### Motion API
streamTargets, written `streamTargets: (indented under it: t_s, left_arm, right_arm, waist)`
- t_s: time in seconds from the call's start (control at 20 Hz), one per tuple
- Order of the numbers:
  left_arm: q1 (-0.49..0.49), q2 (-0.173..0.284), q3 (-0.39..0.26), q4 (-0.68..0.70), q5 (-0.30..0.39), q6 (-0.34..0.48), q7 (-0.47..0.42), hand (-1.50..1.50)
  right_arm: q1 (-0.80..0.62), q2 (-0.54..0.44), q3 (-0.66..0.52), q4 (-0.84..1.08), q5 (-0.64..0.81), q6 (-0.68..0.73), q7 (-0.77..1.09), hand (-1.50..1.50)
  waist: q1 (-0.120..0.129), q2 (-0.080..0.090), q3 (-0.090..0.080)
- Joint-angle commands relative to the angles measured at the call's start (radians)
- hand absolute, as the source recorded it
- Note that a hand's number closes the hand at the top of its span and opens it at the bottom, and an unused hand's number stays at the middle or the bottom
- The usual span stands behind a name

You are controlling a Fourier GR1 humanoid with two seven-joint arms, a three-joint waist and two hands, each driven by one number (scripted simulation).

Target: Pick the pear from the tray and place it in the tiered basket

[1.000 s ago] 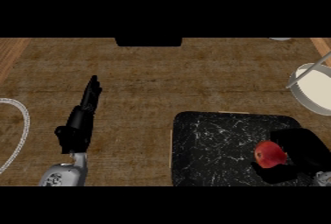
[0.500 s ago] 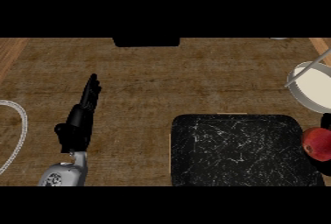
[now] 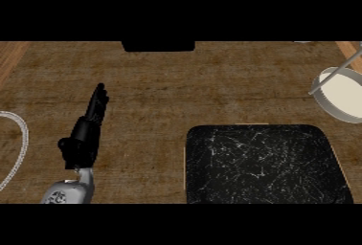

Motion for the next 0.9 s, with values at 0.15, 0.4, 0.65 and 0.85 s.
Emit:
streamTargets:
  t_s: [0.15, 0.4, 0.65, 0.85]
  left_arm:
    - [-0.001, -0.03, -0.033, 0.012, -0.022, 0.004, -0.033, 0.0]
    - [-0.044, -0.01, 0.007, 0.053, 0.0, -0.013, -0.015, 0.0]
    - [-0.007, -0.013, 0.002, 0.042, -0.003, -0.021, -0.063, 0.0]
    - [-0.057, -0.043, -0.012, 0.043, -0.018, -0.001, 0.002, 0.0]
  right_arm:
    - [-0.188, -0.081, -0.173, 0.095, -0.182, 0.181, 0.081, 1.5]
    - [-0.279, -0.032, -0.221, 0.204, -0.34, 0.205, 0.139, 1.5]
    - [-0.469, -0.076, -0.067, 0.35, -0.284, 0.159, 0.156, 1.5]
    - [-0.505, -0.014, 0.035, 0.382, -0.16, 0.062, 0.131, 1.5]
  waist:
    - [0.027, 0.006, 0.001]
    - [0.034, 0.009, 0.0]
    - [0.044, 0.01, 0.001]
    - [0.038, 0.009, 0.001]
